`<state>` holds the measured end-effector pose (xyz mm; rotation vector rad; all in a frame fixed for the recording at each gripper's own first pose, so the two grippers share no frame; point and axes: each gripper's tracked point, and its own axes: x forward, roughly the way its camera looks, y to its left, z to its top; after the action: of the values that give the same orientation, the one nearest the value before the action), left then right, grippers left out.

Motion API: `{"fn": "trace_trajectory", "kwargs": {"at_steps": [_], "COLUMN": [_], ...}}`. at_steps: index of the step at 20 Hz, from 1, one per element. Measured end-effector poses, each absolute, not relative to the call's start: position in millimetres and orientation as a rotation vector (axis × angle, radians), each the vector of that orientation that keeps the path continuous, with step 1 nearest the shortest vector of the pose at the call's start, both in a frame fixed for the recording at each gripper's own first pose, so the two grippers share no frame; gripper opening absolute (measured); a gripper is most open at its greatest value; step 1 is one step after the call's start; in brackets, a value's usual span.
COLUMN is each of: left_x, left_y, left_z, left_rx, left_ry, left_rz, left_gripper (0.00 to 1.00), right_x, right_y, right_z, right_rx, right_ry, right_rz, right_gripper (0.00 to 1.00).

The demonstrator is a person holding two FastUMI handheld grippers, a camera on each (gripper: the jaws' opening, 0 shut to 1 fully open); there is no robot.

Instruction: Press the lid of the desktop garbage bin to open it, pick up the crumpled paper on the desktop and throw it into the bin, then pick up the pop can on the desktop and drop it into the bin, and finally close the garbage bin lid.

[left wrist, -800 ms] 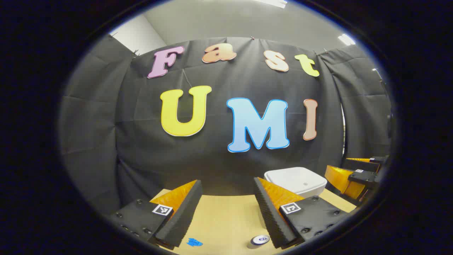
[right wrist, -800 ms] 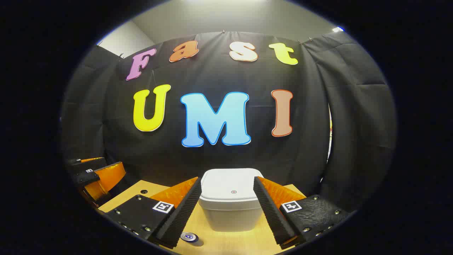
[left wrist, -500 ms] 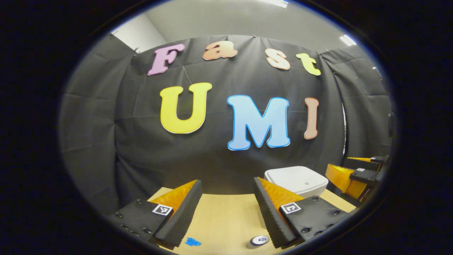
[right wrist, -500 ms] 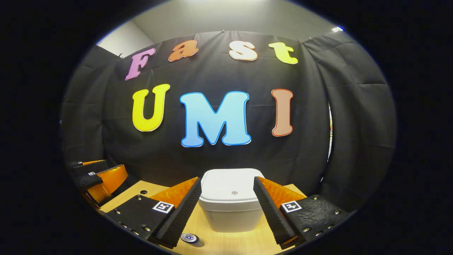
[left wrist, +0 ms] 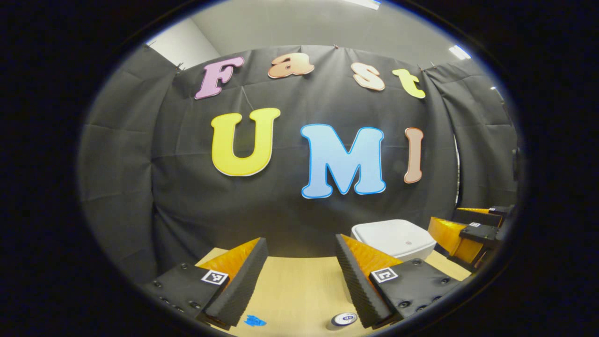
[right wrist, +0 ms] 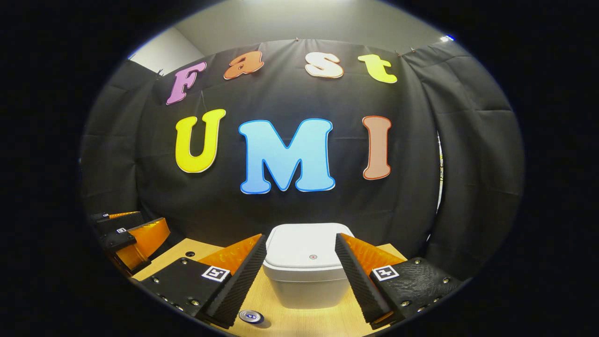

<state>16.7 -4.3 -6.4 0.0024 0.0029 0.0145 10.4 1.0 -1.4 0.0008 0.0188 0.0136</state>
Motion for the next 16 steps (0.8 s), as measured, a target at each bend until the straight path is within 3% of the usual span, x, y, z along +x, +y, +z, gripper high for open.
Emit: {"fn": "trace_trajectory", "kwargs": {"at_steps": [2,6,8,9,10,11,14,16], "left_x": [17,19,20,21,19,20,21,21], "left_y": [-7,-14,-15,-16,-15,-15,-13,-11], "left_z": [-5,-7,-8,-8,-9,-9,-13,-15], "left_rx": [0.004,-0.008,-0.010,-0.012,-0.013,-0.014,-0.021,-0.025], "left_ry": [-0.002,-0.002,-0.002,-0.002,-0.001,0.000,0.006,0.008], "left_rz": [0.015,0.006,0.006,0.007,0.009,0.012,0.020,0.025], "left_gripper": [0.95,0.95,0.95,0.95,0.95,0.95,0.95,0.95], "right_x": [11,15,13,13,15,14,16,15], "right_y": [-1,-9,-9,-13,-16,-13,-12,-11], "right_z": [0,-2,-5,-6,-6,-5,-9,-7], "right_rx": [0.002,0.005,0.018,0.015,0.012,0.010,-0.020,-0.015], "right_ry": [0.015,0.040,0.049,0.050,0.048,0.046,0.054,0.046], "right_rz": [0.007,-0.006,-0.007,-0.024,-0.031,-0.020,-0.019,-0.012], "right_gripper": [0.96,0.69,0.46,0.24,0.21,0.10,0.10,0.00]}}
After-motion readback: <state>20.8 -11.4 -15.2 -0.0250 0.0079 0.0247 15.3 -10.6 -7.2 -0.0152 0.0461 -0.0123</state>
